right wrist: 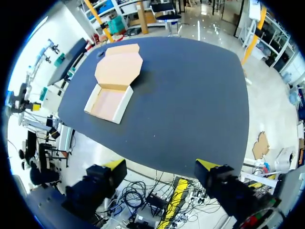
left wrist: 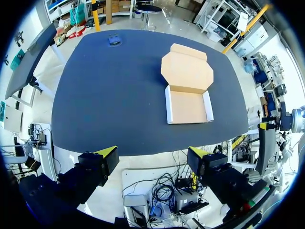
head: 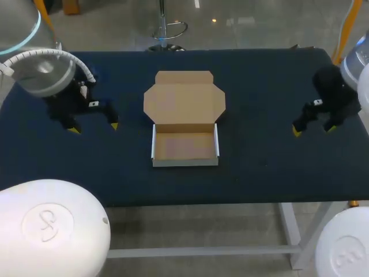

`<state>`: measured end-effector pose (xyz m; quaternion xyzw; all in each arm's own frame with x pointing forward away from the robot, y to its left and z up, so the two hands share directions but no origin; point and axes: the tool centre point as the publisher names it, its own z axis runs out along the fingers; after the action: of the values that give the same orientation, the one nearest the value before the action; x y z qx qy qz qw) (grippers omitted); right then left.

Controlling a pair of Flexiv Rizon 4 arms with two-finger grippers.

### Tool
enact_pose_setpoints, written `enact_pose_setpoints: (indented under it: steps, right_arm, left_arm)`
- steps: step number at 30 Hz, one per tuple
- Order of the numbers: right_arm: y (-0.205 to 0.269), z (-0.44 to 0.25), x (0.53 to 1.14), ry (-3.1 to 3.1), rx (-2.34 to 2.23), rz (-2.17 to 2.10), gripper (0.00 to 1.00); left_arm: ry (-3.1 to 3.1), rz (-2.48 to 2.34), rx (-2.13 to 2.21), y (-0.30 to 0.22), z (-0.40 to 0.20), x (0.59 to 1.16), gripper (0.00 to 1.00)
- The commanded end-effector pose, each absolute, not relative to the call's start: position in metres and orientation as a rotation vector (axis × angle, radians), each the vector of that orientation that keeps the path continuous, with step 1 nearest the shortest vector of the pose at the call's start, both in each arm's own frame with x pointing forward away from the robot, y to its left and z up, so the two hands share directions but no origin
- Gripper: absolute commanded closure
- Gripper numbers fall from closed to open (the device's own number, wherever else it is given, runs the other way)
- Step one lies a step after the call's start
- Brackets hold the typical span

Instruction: Assemble the packaging by folding the flat box into shape, placing the metal phone stand inside, and closing the box properly

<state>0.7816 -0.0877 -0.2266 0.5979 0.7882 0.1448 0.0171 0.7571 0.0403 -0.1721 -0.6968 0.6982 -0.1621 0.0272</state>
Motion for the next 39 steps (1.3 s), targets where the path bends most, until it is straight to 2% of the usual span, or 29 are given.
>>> enact_pose_setpoints:
  steps: [1, 22, 39]
  right_arm:
    - [-0.093, -0.220, 0.773, 2.443, 1.867, 0.478, 0.00]
    - [-0.092, -0.218, 0.775, 2.443, 1.938, 0.478, 0.00]
    - [-0.092, -0.218, 0.775, 2.443, 1.938, 0.478, 0.00]
  left_arm:
    - [2.145, -0.500, -2.150, 0.041, -0.169, 0.753, 0.00]
    - [2.119, -0.502, -2.183, 0.046, -0.168, 0.755, 0.00]
    - [2.134, -0.510, -2.252, 0.065, -0.205, 0.798, 0.00]
